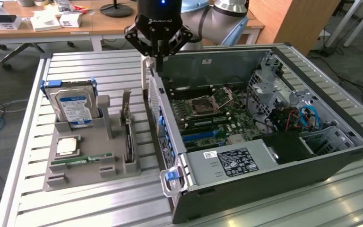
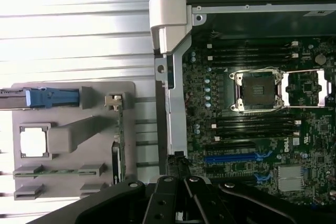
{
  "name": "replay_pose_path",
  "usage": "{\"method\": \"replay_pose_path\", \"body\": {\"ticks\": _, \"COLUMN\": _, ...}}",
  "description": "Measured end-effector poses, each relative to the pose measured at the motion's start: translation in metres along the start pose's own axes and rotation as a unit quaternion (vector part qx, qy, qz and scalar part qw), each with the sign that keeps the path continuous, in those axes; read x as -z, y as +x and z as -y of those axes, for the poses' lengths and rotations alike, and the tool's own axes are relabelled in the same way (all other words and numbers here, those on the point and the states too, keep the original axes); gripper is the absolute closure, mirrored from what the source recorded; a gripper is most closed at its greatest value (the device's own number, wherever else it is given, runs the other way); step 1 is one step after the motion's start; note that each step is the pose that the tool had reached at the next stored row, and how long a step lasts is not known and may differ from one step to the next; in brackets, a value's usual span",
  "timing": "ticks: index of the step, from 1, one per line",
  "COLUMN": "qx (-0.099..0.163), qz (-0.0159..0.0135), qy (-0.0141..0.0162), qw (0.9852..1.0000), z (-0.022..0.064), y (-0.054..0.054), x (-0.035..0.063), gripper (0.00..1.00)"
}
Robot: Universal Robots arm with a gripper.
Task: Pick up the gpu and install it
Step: 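Reach for the gpu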
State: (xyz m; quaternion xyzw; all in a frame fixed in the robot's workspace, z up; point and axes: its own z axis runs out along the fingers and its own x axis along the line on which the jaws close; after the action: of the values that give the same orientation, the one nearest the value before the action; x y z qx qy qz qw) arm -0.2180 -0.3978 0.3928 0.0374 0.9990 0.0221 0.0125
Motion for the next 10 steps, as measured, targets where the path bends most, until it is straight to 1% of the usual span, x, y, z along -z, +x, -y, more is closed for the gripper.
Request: {"method": "replay_pose_path", "body": {"ticks": 10, "qx": 0.0, "qz": -0.0001, "qy": 0.0, "qw": 1.0, "z": 0.0009, "y": 0.014, "x": 0.0004, "gripper": 0.89}}
